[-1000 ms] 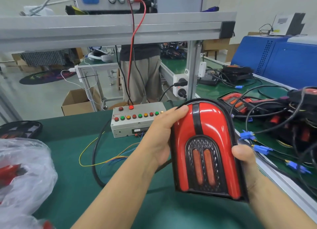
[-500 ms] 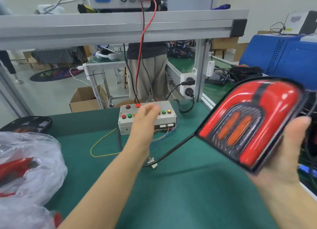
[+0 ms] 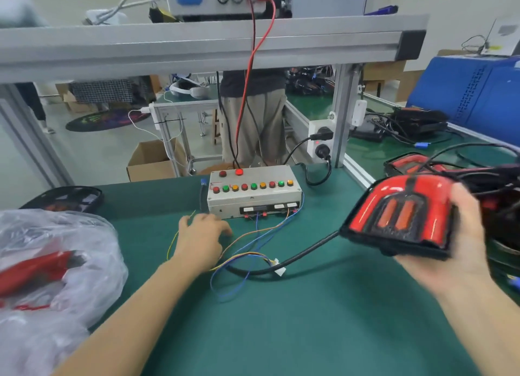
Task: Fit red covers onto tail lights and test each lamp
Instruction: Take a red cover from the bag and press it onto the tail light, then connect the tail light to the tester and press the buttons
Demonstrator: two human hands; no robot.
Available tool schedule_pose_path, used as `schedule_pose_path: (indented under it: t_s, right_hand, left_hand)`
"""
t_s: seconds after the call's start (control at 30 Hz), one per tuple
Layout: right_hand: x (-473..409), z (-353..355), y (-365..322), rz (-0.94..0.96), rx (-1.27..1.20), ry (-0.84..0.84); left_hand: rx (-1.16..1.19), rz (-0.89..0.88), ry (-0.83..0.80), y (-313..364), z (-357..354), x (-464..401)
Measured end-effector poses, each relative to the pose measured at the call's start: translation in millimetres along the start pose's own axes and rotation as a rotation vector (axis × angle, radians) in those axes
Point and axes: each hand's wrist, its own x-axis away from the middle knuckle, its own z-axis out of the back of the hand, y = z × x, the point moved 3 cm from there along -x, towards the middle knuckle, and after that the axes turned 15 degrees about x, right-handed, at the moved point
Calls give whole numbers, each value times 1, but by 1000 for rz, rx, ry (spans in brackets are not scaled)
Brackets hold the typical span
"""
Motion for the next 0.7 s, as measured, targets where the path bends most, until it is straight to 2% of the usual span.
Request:
schedule_pose_path:
  t_s: [0.07, 0.13, 0.17, 0.23, 0.3, 0.4, 0.5, 0.63, 0.7]
  right_hand:
    - [-3, -2, 9, -108, 90, -14]
    - [-10, 4, 23, -240, 221, 18]
    - [-12, 5, 28, -290, 267, 26]
    - [-18, 6, 32, -343, 341, 55]
    - [-24, 6, 30, -355, 412, 71]
    - [-35, 10, 27, -350, 549, 73]
    - [-41, 18, 20, -336, 840, 80]
    - [-44, 21, 14, -280, 1070, 106]
    - [-43, 20, 13, -212, 1221, 118]
  left_hand:
    - [42, 29, 180, -16, 6, -6]
    - [299, 206, 345, -37, 13, -14]
    - [420, 310, 366, -47, 14, -18]
    - [490, 473, 297, -60, 12, -26]
    - [449, 536, 236, -65, 10, -32]
    - [515, 559, 234, -70, 11, -45]
    - [700, 607, 267, -78, 14, -50]
    - [539, 526, 252, -72, 16, -47]
    - [578, 550, 279, -70, 12, -46]
